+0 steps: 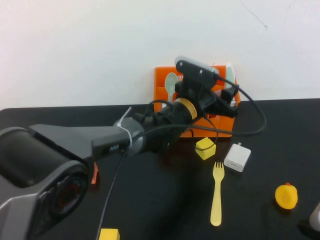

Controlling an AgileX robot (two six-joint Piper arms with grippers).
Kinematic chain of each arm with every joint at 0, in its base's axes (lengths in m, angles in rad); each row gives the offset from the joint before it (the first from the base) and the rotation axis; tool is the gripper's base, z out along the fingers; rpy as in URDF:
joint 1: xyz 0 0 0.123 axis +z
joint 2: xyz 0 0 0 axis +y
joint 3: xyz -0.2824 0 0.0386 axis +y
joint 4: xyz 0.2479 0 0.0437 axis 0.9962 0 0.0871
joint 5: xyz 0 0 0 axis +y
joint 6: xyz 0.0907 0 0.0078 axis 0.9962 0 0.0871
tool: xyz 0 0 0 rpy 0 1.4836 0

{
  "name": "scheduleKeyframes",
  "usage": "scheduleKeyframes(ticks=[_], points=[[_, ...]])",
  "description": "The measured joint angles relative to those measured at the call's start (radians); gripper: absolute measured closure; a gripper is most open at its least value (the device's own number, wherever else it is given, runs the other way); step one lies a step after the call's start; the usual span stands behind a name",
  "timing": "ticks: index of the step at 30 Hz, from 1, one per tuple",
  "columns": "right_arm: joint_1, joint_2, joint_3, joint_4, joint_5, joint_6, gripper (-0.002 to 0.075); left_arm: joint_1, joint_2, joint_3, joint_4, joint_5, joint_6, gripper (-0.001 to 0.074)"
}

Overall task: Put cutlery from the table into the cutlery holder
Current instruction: Pick up the fork

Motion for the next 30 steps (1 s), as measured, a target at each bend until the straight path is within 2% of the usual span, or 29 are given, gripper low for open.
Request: scheduleKeyframes(ticks=[4,8,10,14,16,22,30], points=[[0.000,0.000,0.000,0.000,-0.016,0.000,0.0728,0.000,-0.074,0.000,-0.004,0.055,0.079,0.0437],[0.000,0.000,0.000,-0.013,-0.047,0.000,0.0728,0.000,-0.187,0.000,-0.004,0.259,0.115,0.0647],[0.000,0.000,0.000,-0.013,-0.066,0.000,0.0728,0.000,-0.250,0.000,-0.006,0.401,0.116,0.0695],[0.000,0.000,0.000,-0.013,-0.092,0.000,0.0728,0.000,-0.366,0.000,-0.022,0.715,0.104,0.0727],[0.000,0.000,0.000,-0.013,-0.114,0.000,0.0728,0.003,-0.422,0.015,-0.031,0.812,0.075,0.0731],[0.000,0.009,0.000,0.076,-0.096,0.010,0.0728,0.016,-0.656,0.188,-0.037,0.866,-0.038,0.0734],[0.000,0.144,-0.032,0.107,-0.057,0.003,0.0728,0.022,-0.974,0.568,-0.039,0.935,-0.102,0.0735]])
